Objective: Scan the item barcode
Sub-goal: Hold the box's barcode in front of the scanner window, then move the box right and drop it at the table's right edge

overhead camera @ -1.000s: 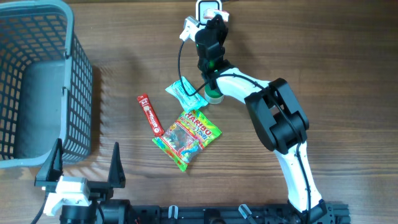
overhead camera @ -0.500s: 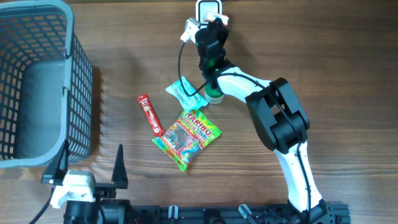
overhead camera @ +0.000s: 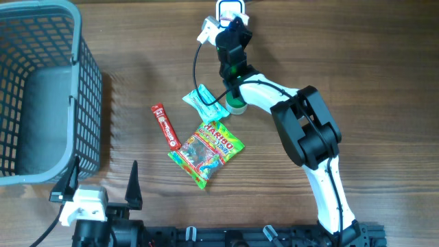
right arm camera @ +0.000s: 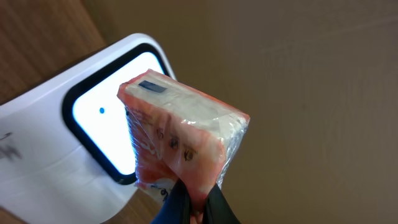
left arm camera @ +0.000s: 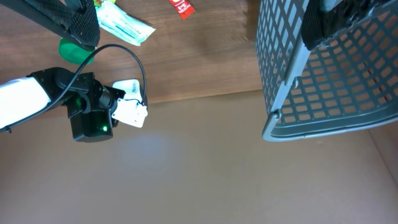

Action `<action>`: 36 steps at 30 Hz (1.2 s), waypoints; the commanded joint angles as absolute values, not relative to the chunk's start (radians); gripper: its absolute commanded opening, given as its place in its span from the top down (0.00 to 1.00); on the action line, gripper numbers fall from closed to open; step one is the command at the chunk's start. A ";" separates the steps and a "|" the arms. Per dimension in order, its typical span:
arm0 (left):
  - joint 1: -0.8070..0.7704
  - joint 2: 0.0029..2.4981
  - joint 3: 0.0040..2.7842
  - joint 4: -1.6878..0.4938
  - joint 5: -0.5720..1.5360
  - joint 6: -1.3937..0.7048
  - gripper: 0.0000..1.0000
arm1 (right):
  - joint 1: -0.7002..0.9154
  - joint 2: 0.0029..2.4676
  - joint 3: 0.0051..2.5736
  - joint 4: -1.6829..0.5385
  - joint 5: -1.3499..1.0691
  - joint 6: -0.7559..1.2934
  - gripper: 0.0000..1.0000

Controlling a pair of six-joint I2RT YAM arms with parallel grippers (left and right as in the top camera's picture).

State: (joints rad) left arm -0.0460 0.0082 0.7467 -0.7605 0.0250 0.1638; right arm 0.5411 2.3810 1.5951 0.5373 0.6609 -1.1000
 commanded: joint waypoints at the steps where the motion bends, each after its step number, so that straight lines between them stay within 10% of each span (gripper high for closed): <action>1: -0.049 0.007 0.744 -0.761 0.036 0.179 0.00 | 0.572 2.344 1.618 0.495 0.629 -1.057 0.96; 18: -0.049 0.006 0.744 -0.795 0.033 0.179 0.00 | 0.461 1.906 1.618 -0.073 0.661 -0.709 0.96; 27: -0.049 0.007 0.744 -0.828 0.035 0.179 0.00 | -0.136 1.823 1.609 -0.689 0.369 0.073 0.96; 36: -0.049 0.006 0.674 -0.811 0.133 0.202 0.00 | -0.503 2.003 1.609 -0.712 0.193 0.165 0.90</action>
State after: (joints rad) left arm -0.0460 0.0082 0.7341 -0.8349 0.0959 0.1730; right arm -0.4782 1.9244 1.6192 -0.7177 0.2626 0.1051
